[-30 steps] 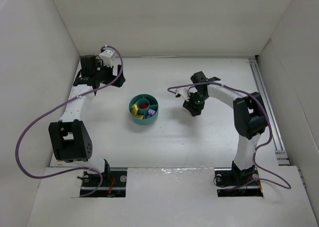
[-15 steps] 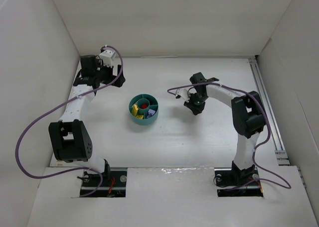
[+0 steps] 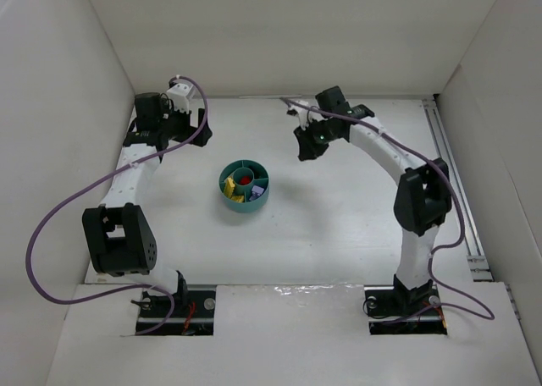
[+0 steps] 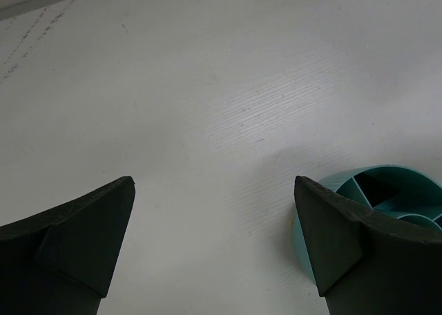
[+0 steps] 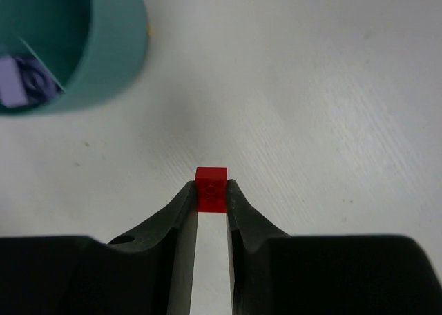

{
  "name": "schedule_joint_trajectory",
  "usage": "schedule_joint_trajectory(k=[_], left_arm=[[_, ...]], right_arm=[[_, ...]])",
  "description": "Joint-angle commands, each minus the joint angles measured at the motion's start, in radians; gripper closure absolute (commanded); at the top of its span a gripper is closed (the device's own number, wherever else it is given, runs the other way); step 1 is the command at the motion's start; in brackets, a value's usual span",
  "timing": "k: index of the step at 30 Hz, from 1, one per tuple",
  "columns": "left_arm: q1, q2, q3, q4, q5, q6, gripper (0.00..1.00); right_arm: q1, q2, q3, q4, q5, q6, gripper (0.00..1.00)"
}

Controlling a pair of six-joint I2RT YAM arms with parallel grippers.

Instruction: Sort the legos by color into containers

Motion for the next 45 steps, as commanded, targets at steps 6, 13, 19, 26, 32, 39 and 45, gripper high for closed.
schedule_joint_trajectory(k=[6, 13, 19, 26, 32, 39, 45], left_arm=[[0.006, -0.039, 0.013, 0.027, 0.025, -0.052, 0.01], [0.006, -0.068, -0.020, 0.056, 0.025, -0.071, 0.01], [0.006, -0.077, -0.052, 0.076, 0.016, -0.080, 0.01], [0.026, -0.096, -0.082, 0.085, 0.016, -0.080, 0.01], [0.035, -0.096, -0.091, 0.085, 0.025, -0.080, 0.01], [0.044, -0.096, -0.091, 0.085, 0.034, -0.080, 0.01], [0.045, -0.096, -0.091, 0.085, 0.035, -0.071, 0.01]], right_arm=[[0.124, -0.070, 0.125, 0.255, -0.186, 0.465, 0.94], [0.226, 0.021, 0.217, 0.298, -0.208, 0.533, 0.94], [0.258, 0.077, 0.250, 0.298, -0.197, 0.524, 0.94], [0.276, 0.110, 0.225, 0.269, -0.177, 0.460, 0.91], [0.296, 0.120, 0.213, 0.246, -0.159, 0.429, 0.88], [0.305, 0.140, 0.213, 0.195, -0.148, 0.395, 0.68], [0.305, 0.140, 0.194, 0.195, -0.139, 0.386, 0.62]])
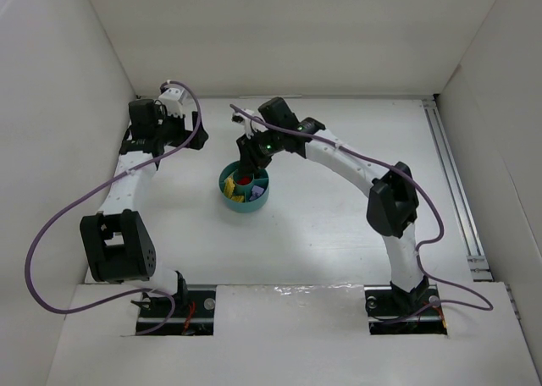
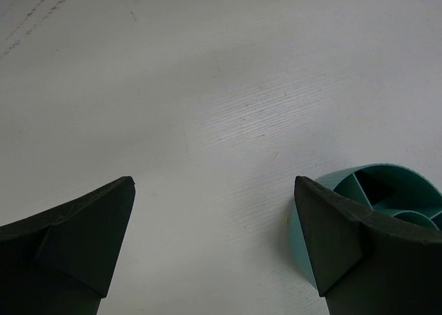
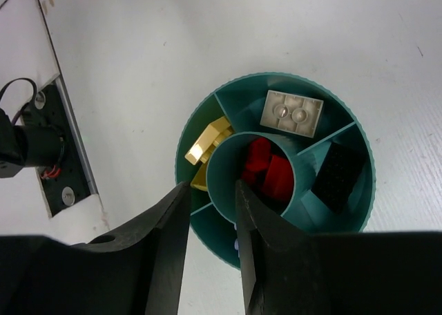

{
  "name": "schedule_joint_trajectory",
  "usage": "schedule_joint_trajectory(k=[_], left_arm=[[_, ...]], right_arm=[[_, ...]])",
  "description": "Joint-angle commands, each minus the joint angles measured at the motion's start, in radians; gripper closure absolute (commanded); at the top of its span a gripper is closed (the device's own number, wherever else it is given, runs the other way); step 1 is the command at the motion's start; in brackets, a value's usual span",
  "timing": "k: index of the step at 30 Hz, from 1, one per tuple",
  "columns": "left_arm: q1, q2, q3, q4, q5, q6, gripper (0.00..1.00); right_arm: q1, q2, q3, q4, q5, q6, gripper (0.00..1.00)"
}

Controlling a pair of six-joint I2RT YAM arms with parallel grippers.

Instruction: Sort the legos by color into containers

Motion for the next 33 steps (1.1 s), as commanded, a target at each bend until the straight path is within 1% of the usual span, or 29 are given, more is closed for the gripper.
schedule_joint_trajectory(k=[1, 4, 6, 7, 8, 9, 10, 11, 14, 16, 17, 18, 19, 20, 21, 24, 25, 28, 33], left_arm=[[0.006, -0.045, -0.008, 0.031, 0.023, 0.002, 0.01], [0.006, -0.045, 0.001, 0.031, 0.023, 0.002, 0.01], [0.006, -0.045, 0.001, 0.031, 0.032, 0.002, 0.01], [0.006, -0.045, 0.001, 0.022, 0.064, 0.002, 0.01], [0.015, -0.045, 0.001, 0.022, 0.065, 0.002, 0.01], [0.015, -0.045, 0.001, 0.022, 0.074, 0.002, 0.01], [0.015, -0.045, 0.001, 0.022, 0.074, 0.002, 0.01], [0.015, -0.045, 0.001, 0.022, 0.074, 0.002, 0.01], [0.015, -0.027, 0.014, 0.022, 0.043, -0.023, 0.01], [0.015, -0.026, 0.014, 0.010, 0.034, -0.023, 0.01], [0.015, -0.017, 0.023, 0.010, 0.013, -0.023, 0.01], [0.015, -0.017, 0.023, 0.010, 0.002, -0.023, 0.01], [0.015, -0.017, 0.023, 0.010, -0.009, -0.014, 0.01], [0.015, -0.017, 0.023, 0.010, -0.030, -0.014, 0.01], [0.015, -0.026, 0.023, 0.010, -0.040, -0.003, 0.01], [0.024, -0.026, 0.014, -0.015, -0.052, 0.006, 0.01], [0.024, -0.036, 0.014, -0.024, -0.052, 0.017, 0.01], [0.024, -0.048, 0.005, -0.047, -0.052, 0.017, 0.01], [0.033, -0.078, -0.023, -0.047, -0.072, 0.017, 0.01]], right_arm=[[0.008, 0.008, -0.004, 0.004, 0.003, -0.024, 0.62], [0.008, 0.008, -0.004, 0.014, 0.012, -0.024, 0.59], [0.008, 0.008, -0.004, 0.023, 0.012, -0.024, 0.59], [0.008, -0.009, -0.004, 0.032, 0.012, -0.024, 0.58], [0.008, -0.020, -0.004, 0.049, 0.012, -0.012, 0.58], [0.008, -0.058, -0.029, 0.075, 0.012, 0.029, 0.56], [-0.005, -0.079, -0.044, 0.145, 0.026, 0.057, 0.54], [-0.021, -0.101, -0.060, 0.179, 0.044, 0.085, 0.52], [-0.061, -0.159, -0.083, 0.228, 0.055, 0.160, 0.44], [-0.116, -0.191, -0.104, 0.228, 0.080, 0.215, 0.36], [-0.136, -0.205, -0.121, 0.250, 0.092, 0.232, 0.20], [-0.181, -0.221, -0.142, 0.250, 0.117, 0.243, 0.10], [-0.205, -0.256, -0.191, 0.262, 0.130, 0.255, 0.04], [-0.230, -0.274, -0.217, 0.262, 0.140, 0.255, 0.01], [-0.282, -0.293, -0.243, 0.262, 0.149, 0.255, 0.01], [-0.354, -0.352, -0.331, 0.250, 0.158, 0.255, 0.01], [-0.400, -0.383, -0.383, 0.250, 0.158, 0.255, 0.01], [-0.487, -0.429, -0.454, 0.260, 0.167, 0.255, 0.01], [-0.577, -0.498, -0.567, 0.270, 0.177, 0.275, 0.01]])
